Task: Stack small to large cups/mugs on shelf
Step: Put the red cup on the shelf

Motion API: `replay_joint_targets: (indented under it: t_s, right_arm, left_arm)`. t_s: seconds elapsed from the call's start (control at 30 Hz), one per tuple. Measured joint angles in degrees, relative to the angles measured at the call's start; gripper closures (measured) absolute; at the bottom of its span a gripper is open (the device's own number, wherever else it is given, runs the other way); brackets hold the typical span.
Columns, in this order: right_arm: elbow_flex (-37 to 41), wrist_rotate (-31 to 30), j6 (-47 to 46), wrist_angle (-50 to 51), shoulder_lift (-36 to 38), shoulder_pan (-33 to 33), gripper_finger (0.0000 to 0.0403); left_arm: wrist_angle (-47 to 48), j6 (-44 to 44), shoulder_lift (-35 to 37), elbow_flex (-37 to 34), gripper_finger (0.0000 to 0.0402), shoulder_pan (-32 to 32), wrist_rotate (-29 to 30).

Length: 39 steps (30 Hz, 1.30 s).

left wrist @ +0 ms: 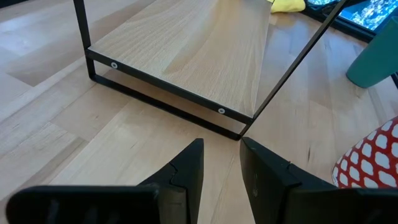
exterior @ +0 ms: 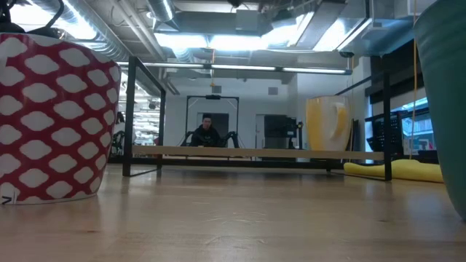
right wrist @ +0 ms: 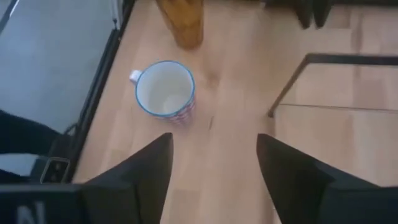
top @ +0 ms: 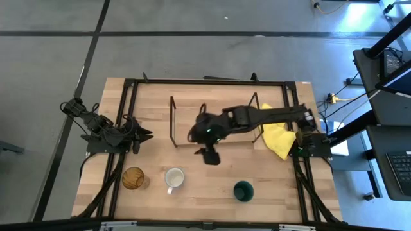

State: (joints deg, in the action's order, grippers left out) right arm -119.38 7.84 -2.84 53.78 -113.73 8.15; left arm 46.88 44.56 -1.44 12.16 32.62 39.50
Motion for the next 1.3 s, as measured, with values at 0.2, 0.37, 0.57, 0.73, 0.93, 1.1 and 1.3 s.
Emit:
replay_joint_targets:
  t_s: [0.2,0.37,0.57,0.73,0.93,1.1,1.3]
  right_arm:
    - [-8.4,-3.7,-4.7,3.7,-7.3,0.8,0.0171]
    - [-15.5,-3.7,-3.3,4.4,-11.3,1.7,0.0184]
    - [-15.6,-9.5,-1.3,-2.0,-7.7,3.7,0.0195]
    - [-15.7,-17.6,-3.5,-2.1,-3.2,4.0,0.0201]
    - [-15.6,-22.0,-5.9,-0.7,-0.9,4.0,0.0202]
    - [-15.6,-22.8,-6.9,-0.5,-0.2,4.0,0.0202]
    - [-15.6,-22.9,-7.9,1.8,-0.2,4.0,0.0202]
  left_arm:
    - [0.0,0.0,0.0,0.0,0.0303,0.0,0.0]
    - [0.0,0.0,0.0,0.0,0.0303,0.0,0.0]
    - [0.0,-0.1,0.0,0.0,0.0303,0.1,0.0]
    - [-2.2,-17.2,0.0,0.0,0.0303,0.1,2.8]
    - [-2.9,-20.9,0.0,0.0,0.0303,0.0,5.6]
    - [-11.7,-15.9,0.0,0.1,0.0303,0.0,8.2]
    - [-31.6,-7.8,0.0,0.0,0.0303,0.0,10.1]
